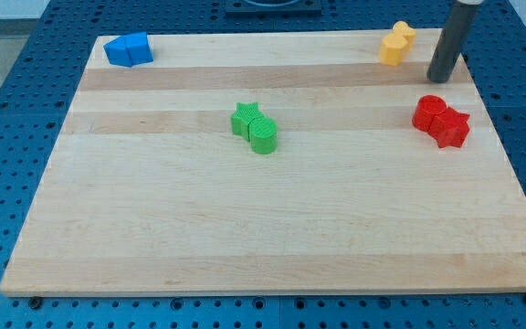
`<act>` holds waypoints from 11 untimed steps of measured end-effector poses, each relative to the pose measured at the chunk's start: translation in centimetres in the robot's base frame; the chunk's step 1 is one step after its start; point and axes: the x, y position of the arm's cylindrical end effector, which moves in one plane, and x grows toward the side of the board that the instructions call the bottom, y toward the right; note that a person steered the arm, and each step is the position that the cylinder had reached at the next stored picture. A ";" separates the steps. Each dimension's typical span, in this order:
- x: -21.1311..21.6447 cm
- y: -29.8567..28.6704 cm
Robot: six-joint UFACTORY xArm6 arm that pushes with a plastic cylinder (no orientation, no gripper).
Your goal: Separate yellow blocks at top of the board
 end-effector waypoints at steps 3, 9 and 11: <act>-2.7 -0.1; 1.5 -4.0; -2.3 -3.3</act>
